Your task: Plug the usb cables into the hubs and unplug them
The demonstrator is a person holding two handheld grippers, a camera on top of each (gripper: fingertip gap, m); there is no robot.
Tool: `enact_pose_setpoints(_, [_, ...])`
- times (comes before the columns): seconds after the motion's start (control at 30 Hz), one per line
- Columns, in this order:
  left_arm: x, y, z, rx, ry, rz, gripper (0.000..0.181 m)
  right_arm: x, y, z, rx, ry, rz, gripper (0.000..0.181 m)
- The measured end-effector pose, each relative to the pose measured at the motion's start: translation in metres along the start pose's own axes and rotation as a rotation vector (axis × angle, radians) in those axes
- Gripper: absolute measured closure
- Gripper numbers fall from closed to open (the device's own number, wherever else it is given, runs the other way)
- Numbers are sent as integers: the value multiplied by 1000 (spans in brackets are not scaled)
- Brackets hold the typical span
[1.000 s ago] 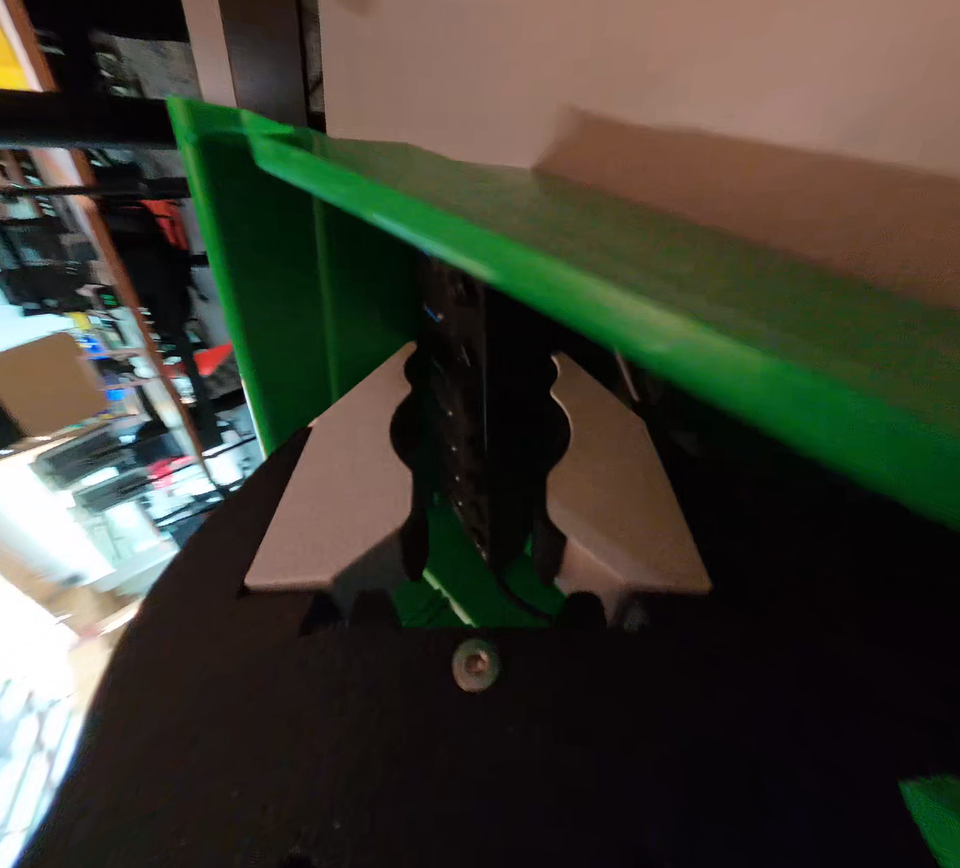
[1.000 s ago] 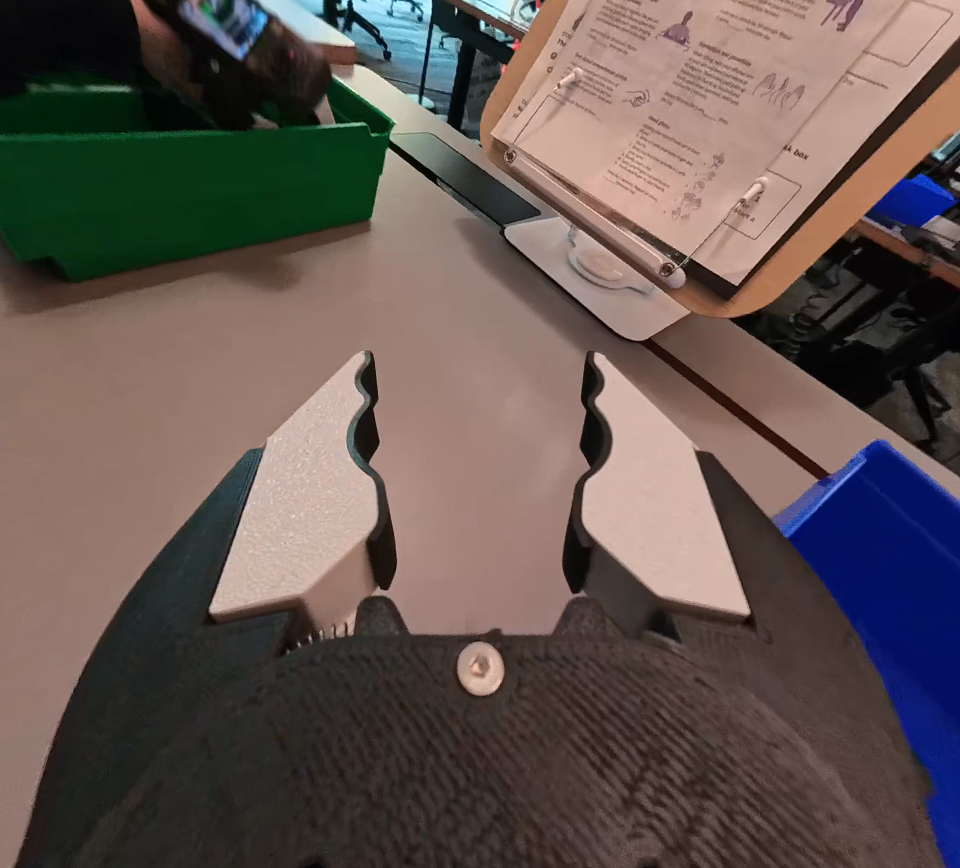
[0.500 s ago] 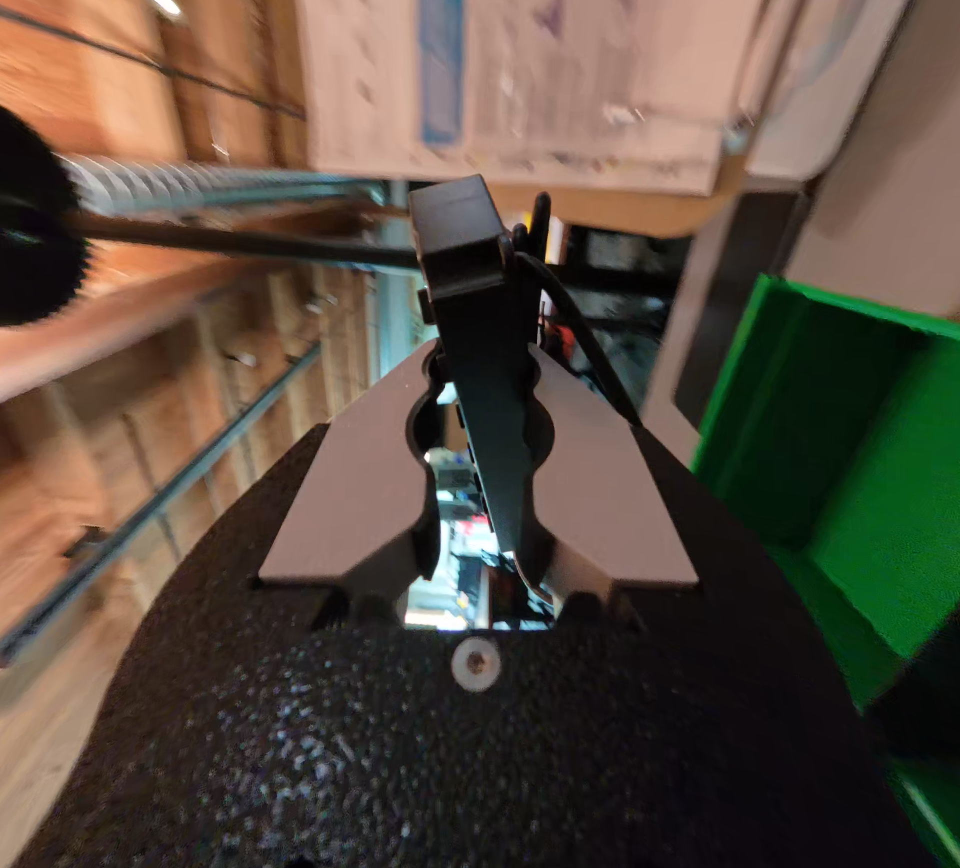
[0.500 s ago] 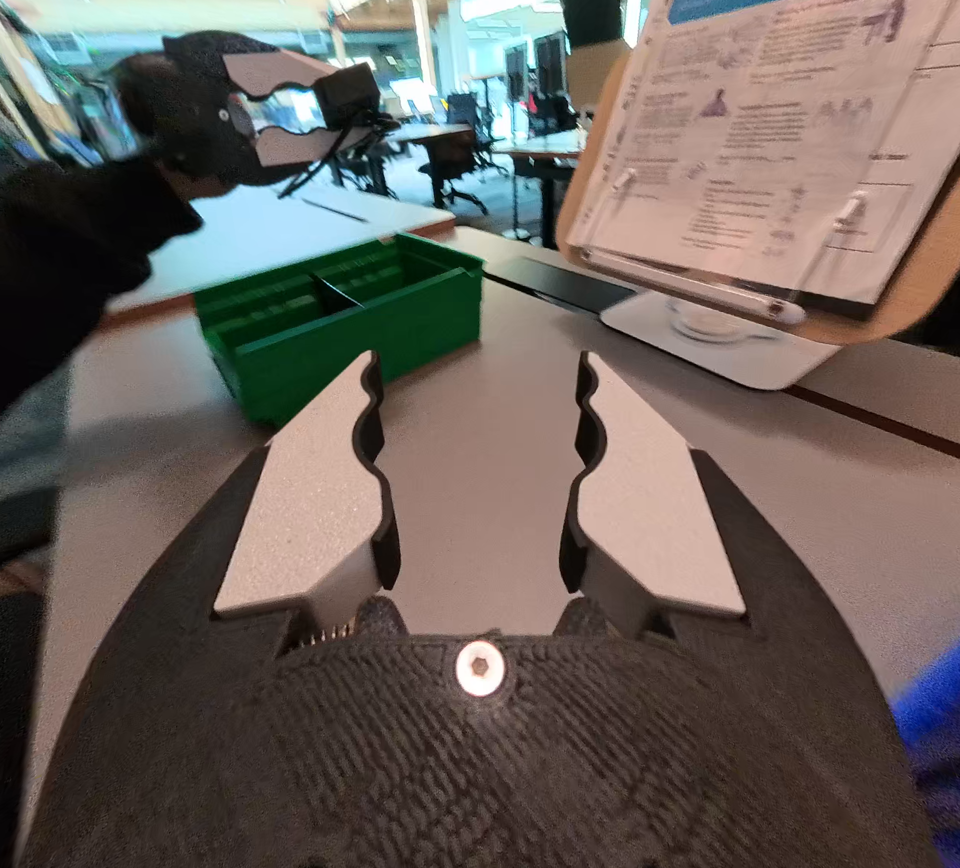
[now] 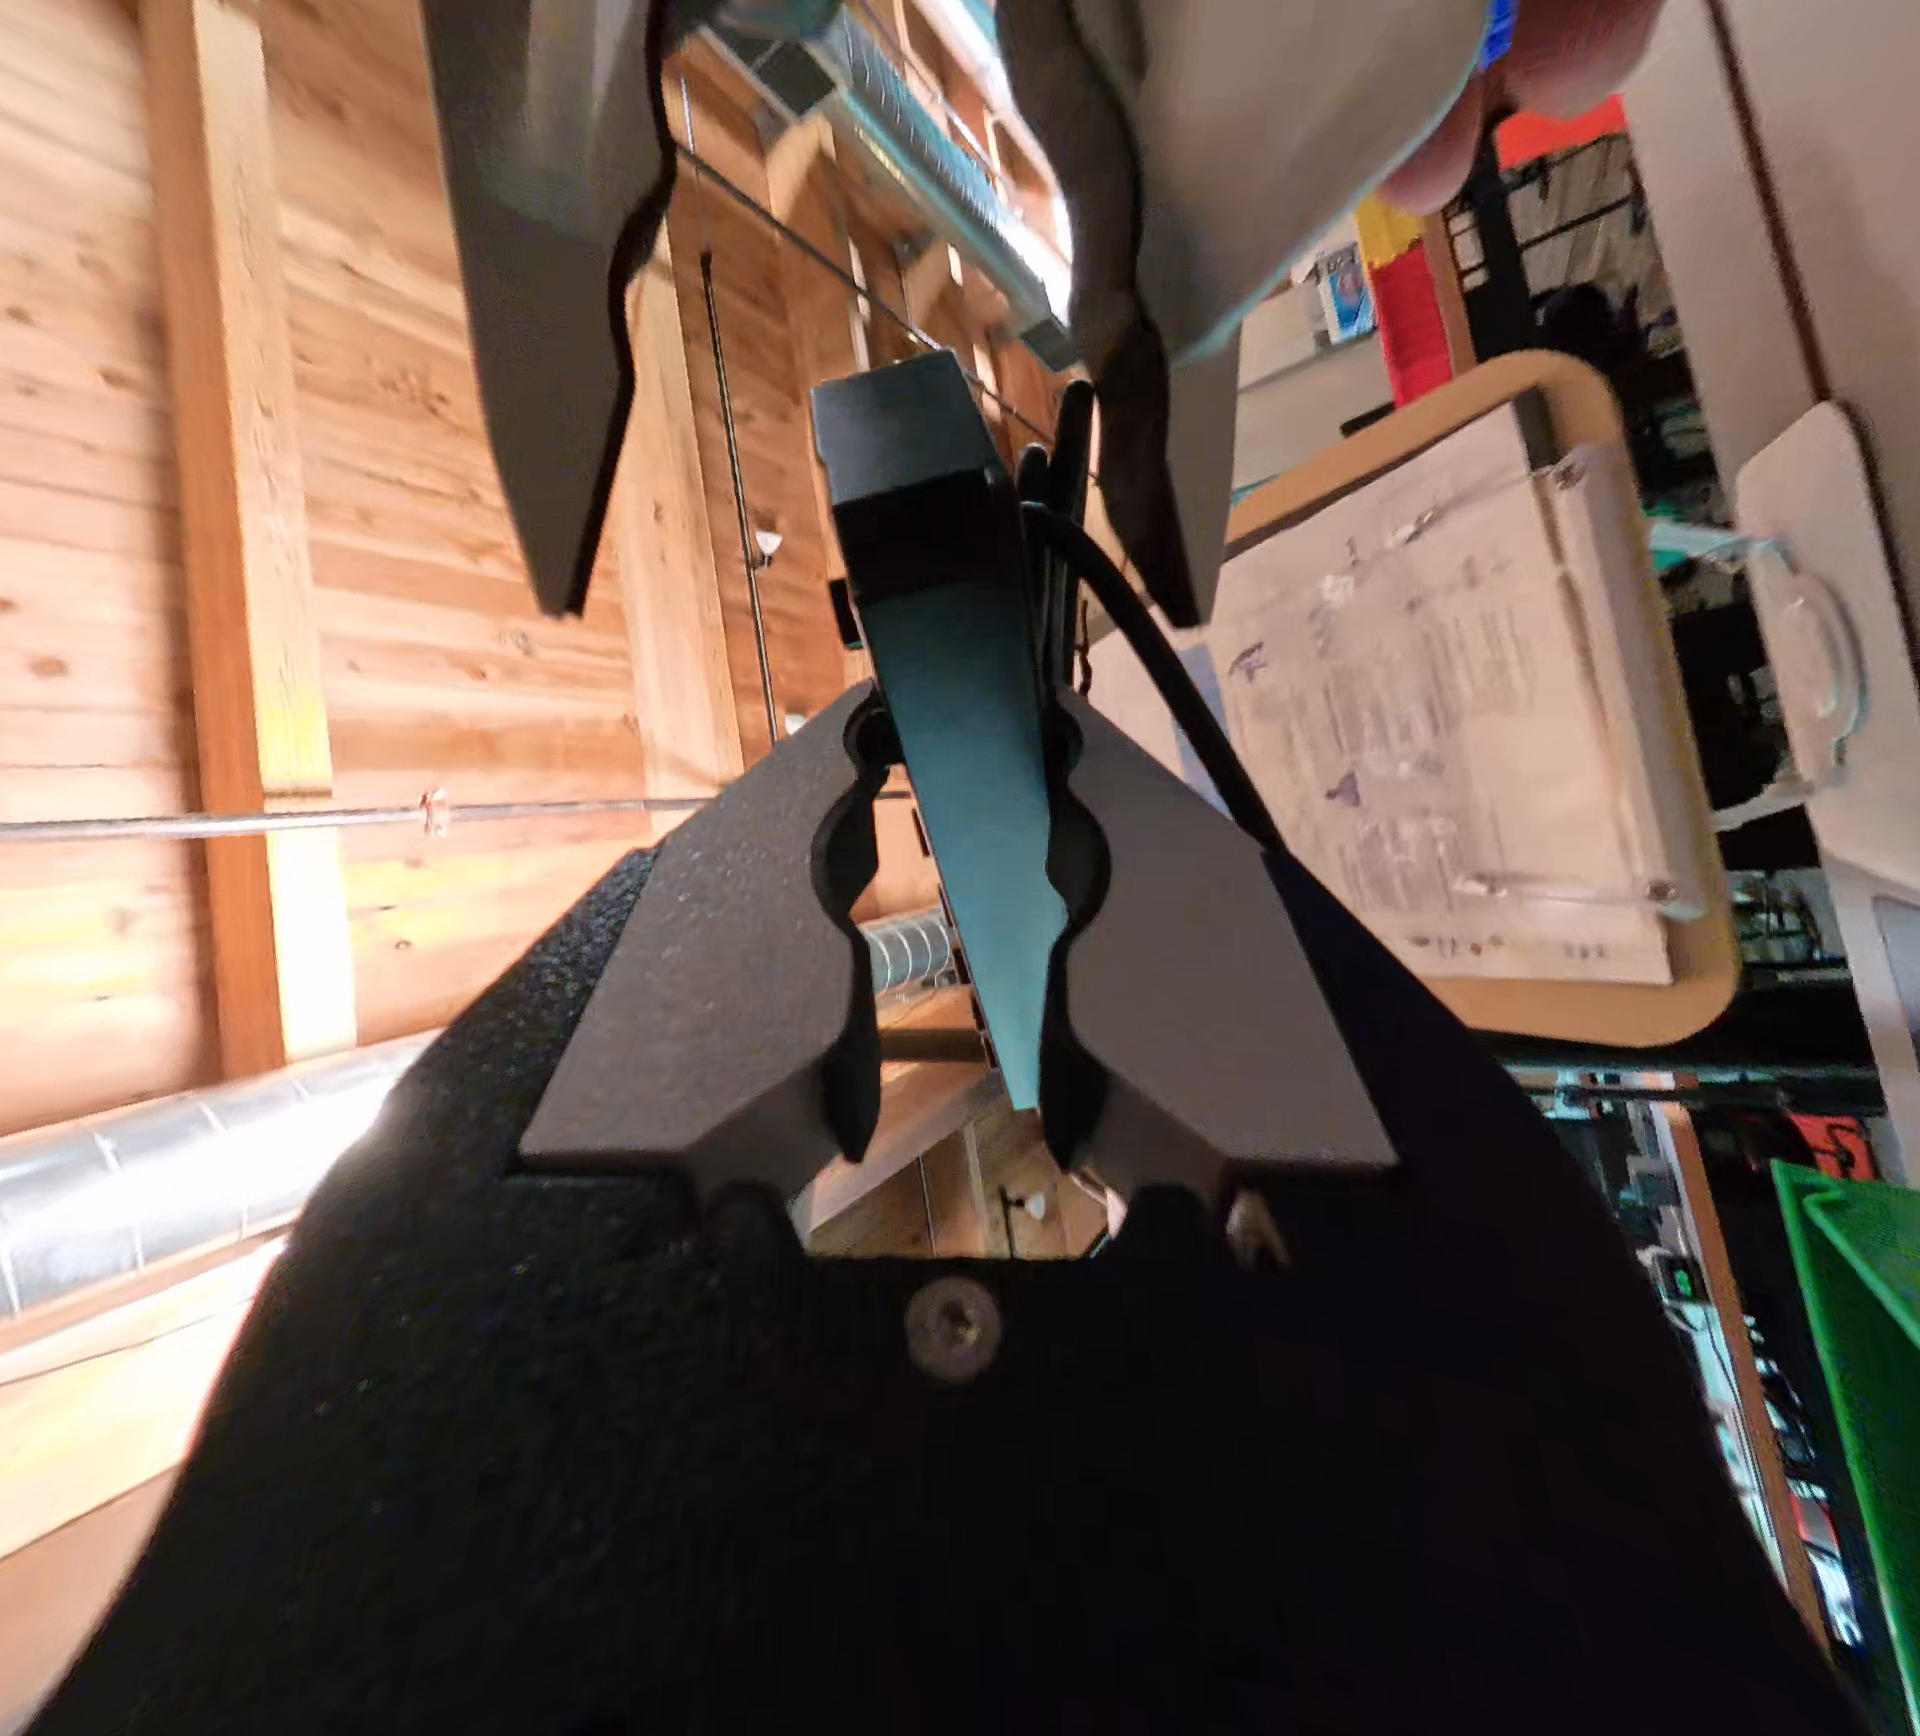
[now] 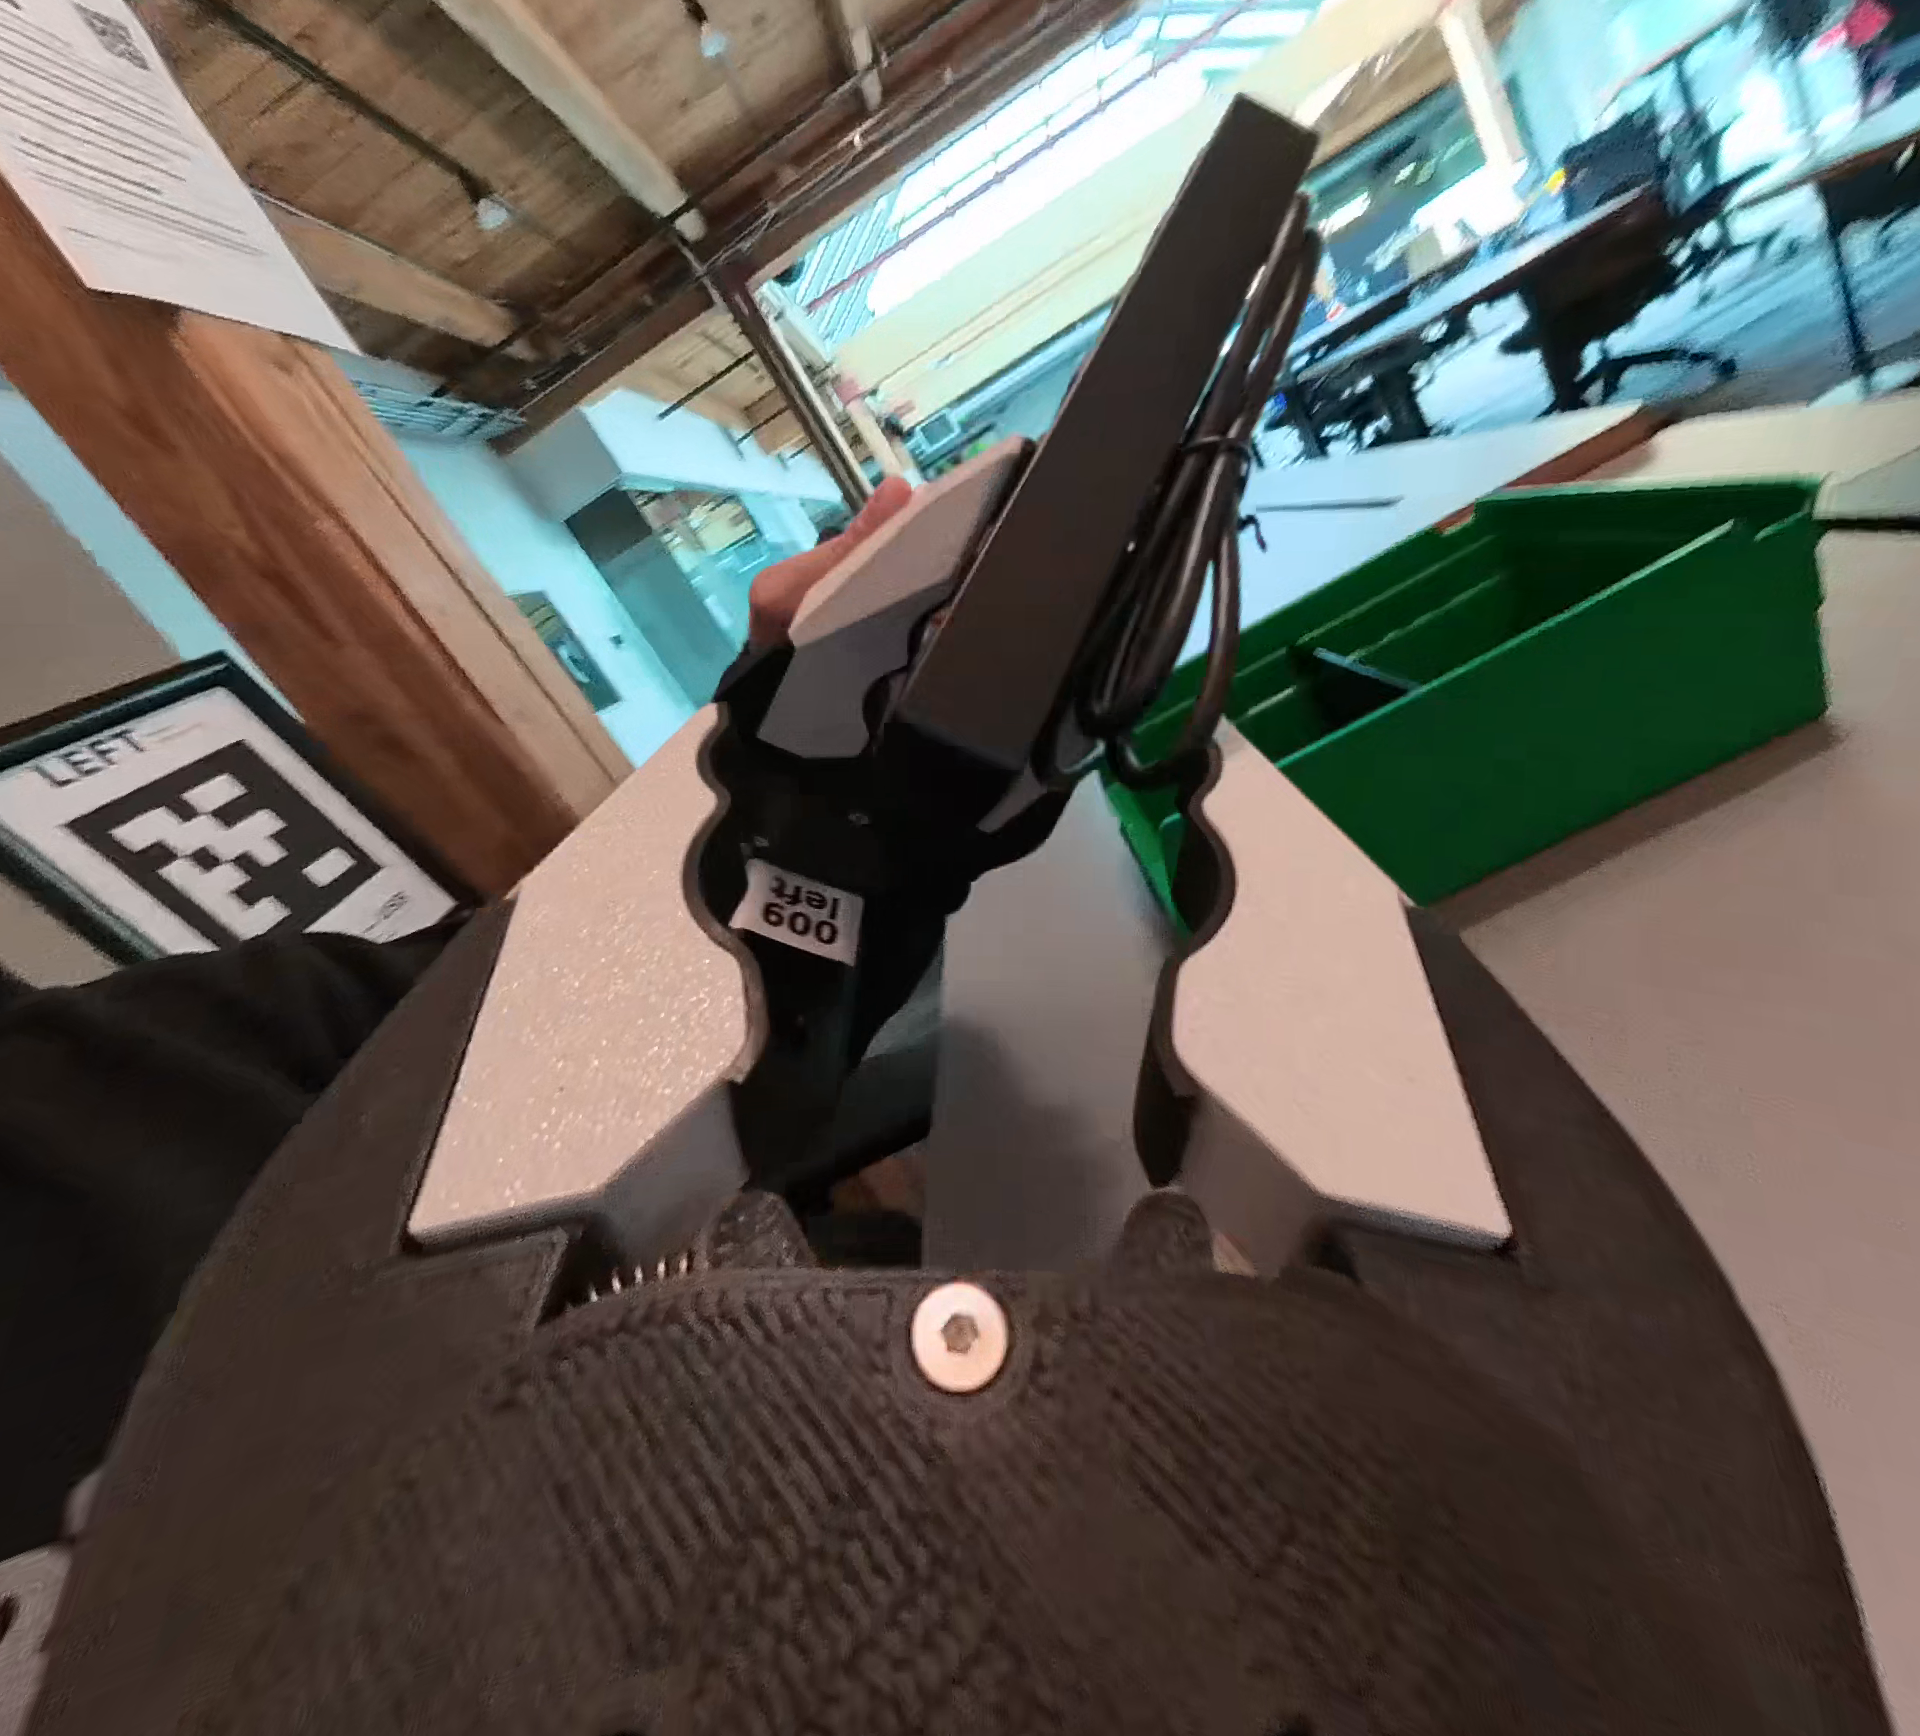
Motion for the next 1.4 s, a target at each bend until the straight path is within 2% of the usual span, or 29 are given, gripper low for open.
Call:
enact_pose_setpoints(0.07, [0,7,-5,9,24,-17,155,-3,8,4,48,-9,-9,106])
enact_pose_setpoints(0.13, [1,12,-6,39,35,-33,155,-7,19,5,73,18,1,133])
enact_pose_setpoints(0.17, [2,14,-6,59,30,-29,155,-8,22,6,85,30,-17,137])
enact_pose_setpoints(0.33, [5,22,-2,20,32,-31,151,-8,36,9,39,78,-38,142])
enact_pose_setpoints(0.4, [5,23,3,-26,-3,11,141,-12,41,7,34,137,-29,146])
enact_pose_setpoints(0.47, [2,22,9,-83,-27,48,122,-19,44,2,26,163,-6,147])
enact_pose_setpoints(0.57, [-3,30,17,-139,-106,44,123,-22,41,-2,-60,161,42,148])
enact_pose_setpoints(0.67, [-14,42,21,-197,-164,52,122,-30,38,-14,-191,195,175,148])
enact_pose_setpoints(0.73, [-24,53,17,-385,-182,98,122,-40,35,-24,-285,209,269,148])
enact_pose_setpoints(0.77, [-29,58,14,-546,-191,130,122,-44,32,-29,-338,215,303,148])
enact_pose_setpoints(0.83, [-34,65,1,-1069,-189,239,128,-50,25,-35,-427,221,351,148])
enact_pose_setpoints(0.9, [-34,66,-14,-1708,-81,367,126,-49,17,-38,-518,210,366,148])
enact_pose_setpoints(1.0, [-19,62,-8,-2567,175,451,101,-37,7,-29,-695,144,366,148])
enact_pose_setpoints(1.07, [-7,67,9,-2934,357,409,87,-26,2,-18,-792,76,335,147])
enact_pose_setpoints(1.13, [1,76,26,-3116,462,343,84,-15,1,-5,-890,-8,300,148])
enact_pose_setpoints(1.17, [4,81,32,-3148,446,322,89,-11,1,1,-930,-49,284,148])
enact_pose_setpoints(1.2, [6,89,36,-3164,371,319,104,-8,2,6,-962,-83,274,148])
enact_pose_setpoints(1.23, [7,92,40,-3155,373,304,115,-6,4,9,-994,-100,286,147])
enact_pose_setpoints(1.3, [8,93,43,-3104,365,311,119,-8,10,12,-1029,-145,309,147])
enact_pose_setpoints(1.4, [8,82,46,-2898,364,379,123,-16,18,21,-990,-302,248,138])
Point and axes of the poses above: each gripper's, where its closed fingertips meet, x out along the fingers, z out of its underside, y = z × x across the jaws, the point moved 8 cm from there along -x, back along the fingers, and after that the axes turned 2 degrees about y, right-handed, at the moved point
